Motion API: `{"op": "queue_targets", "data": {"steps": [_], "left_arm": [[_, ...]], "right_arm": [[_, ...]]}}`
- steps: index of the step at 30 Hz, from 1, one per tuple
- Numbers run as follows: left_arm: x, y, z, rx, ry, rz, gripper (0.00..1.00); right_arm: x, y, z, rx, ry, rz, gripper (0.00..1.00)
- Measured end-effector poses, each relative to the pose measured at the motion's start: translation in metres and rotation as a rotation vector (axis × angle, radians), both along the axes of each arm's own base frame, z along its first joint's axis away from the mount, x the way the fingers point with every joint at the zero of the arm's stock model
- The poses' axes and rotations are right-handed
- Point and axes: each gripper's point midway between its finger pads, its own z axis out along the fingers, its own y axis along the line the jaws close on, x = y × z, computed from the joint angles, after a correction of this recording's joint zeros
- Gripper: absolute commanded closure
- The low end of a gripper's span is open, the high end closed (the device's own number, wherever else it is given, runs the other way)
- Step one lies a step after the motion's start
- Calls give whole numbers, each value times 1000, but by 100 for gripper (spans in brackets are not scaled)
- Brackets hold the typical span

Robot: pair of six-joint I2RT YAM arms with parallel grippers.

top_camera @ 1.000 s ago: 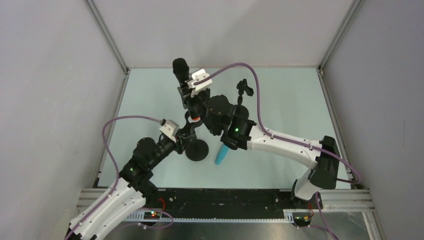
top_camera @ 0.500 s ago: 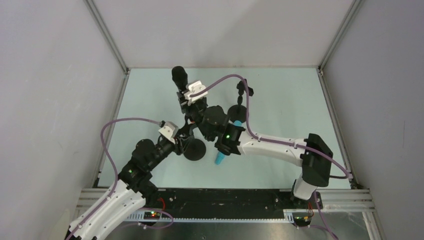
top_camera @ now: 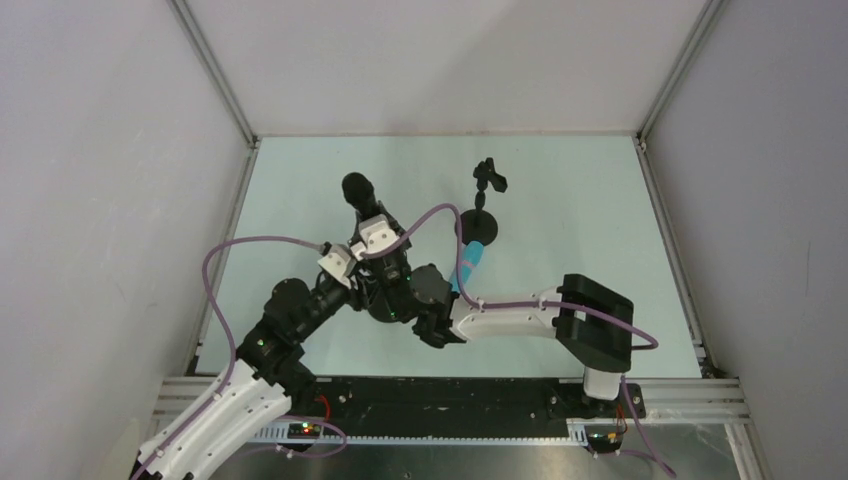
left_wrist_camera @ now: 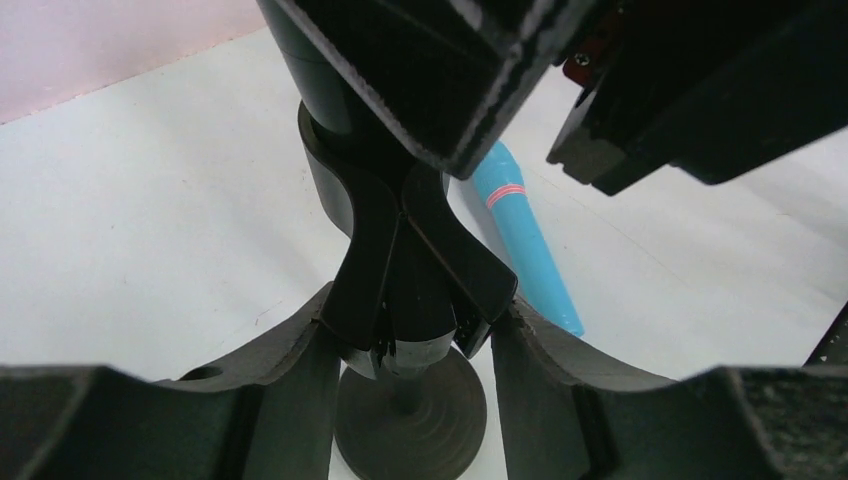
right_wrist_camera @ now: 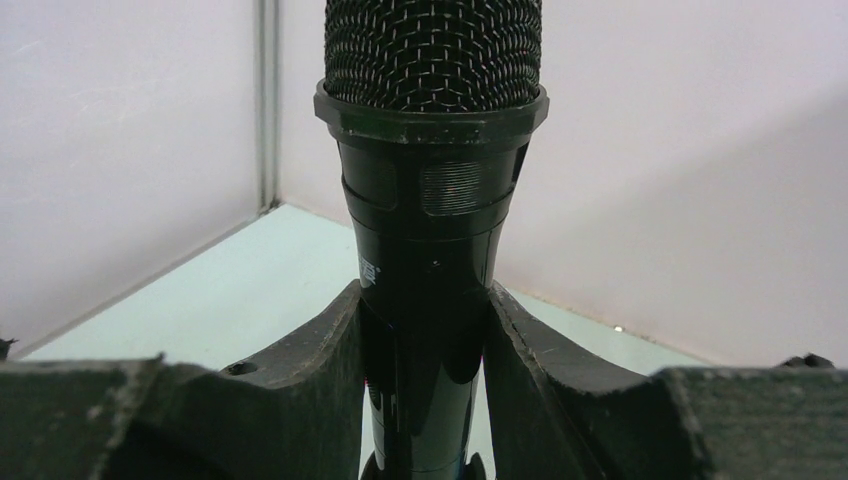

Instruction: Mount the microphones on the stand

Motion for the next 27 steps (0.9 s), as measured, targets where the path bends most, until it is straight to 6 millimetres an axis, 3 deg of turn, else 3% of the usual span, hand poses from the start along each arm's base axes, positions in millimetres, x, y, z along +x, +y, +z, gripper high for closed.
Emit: {"op": "queue_targets", "data": {"steps": [2,3,5,9,13,18,20,21,23,27], "left_arm": [[0,-1,0,0,-1,-4,66],[-1,-1,0,1,-2,-7,63],[-1,-2,0,0,-1,-9,50],[0,-2,0,0,2,-9,46],[1,-1,0,0,6,-2,41],[3,0,0,19,3,3,34],[4,0,1,27,-1,4,22],[5,0,2,30,-4,5,9],[5,1,4,40,-12,4,2],[6,3,11,52,-22,15,0]], "right_arm": [[-2,-5,1,26,-17,-40,99],[-2,-8,1,37,-23,-55,96],[-5,-12,2,57,-27,-80,83],[-9,-15,1,68,-17,-94,46],[-7,-23,4,48,21,-96,22],[-9,-33,14,23,85,-43,12],[-13,-35,18,20,104,-11,9],[-15,-36,19,18,111,4,8],[-21,-39,22,12,122,28,6],[-35,-49,28,-9,139,63,4]]}}
